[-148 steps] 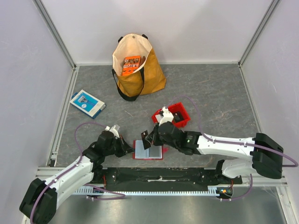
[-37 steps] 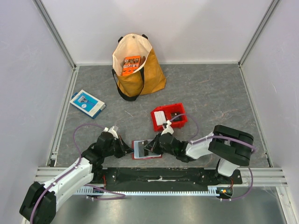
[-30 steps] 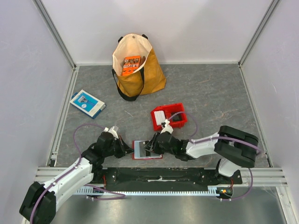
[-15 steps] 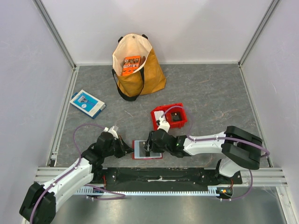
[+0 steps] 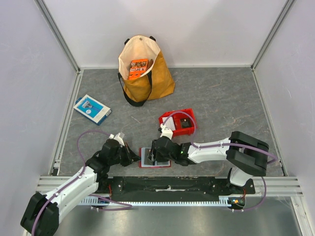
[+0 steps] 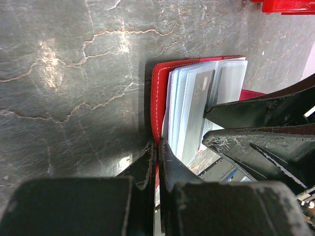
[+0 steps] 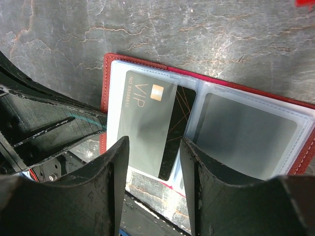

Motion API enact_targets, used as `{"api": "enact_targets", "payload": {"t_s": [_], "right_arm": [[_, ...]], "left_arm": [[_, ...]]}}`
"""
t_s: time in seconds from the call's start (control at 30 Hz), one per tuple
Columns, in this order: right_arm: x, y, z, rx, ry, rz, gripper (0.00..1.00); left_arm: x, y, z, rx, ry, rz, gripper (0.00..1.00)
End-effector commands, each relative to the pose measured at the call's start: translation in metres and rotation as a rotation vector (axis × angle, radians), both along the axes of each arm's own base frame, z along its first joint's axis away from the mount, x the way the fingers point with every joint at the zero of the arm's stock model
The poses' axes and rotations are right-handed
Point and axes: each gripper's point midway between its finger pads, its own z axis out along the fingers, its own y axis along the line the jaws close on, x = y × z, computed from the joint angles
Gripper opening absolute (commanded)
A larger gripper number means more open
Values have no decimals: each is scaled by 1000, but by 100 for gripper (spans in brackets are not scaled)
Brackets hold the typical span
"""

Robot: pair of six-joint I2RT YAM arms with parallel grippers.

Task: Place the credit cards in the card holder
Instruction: Insert the credit card into the card holder.

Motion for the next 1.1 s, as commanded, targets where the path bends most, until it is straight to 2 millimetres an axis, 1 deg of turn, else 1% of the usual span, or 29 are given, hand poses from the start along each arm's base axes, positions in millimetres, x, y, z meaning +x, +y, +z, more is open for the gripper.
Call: {"api": "enact_targets", "payload": {"t_s": [0.0, 0.2, 0.5, 0.67, 0.83, 0.93, 1.0, 1.03, 1.07], "right_arm": [[0, 16, 15, 44, -30, 39, 51], [3, 20, 24, 64, -56, 43, 47], [7, 25, 31, 86, -90, 62, 45], [3, 32, 34, 114, -88, 86, 43], [3, 33, 39, 133, -98, 93, 42], [6, 29, 38, 114, -108, 78, 42], [11, 20, 43, 73, -139, 65, 44], [16, 15, 50, 54, -169, 51, 45], [21, 10, 64, 48, -205, 42, 48]], "left_arm": [[0, -3, 3, -23, -3, 1, 2], [1, -3, 4, -25, -6, -1, 2], [0, -4, 3, -24, -4, -5, 2], [1, -4, 4, -27, -5, -4, 2], [1, -4, 5, -27, -7, -3, 2], [1, -4, 4, -25, -4, -4, 2], [1, -4, 5, -26, -8, -5, 2], [1, -4, 5, -25, -9, -6, 2], [1, -4, 6, -24, -9, -5, 2]]}}
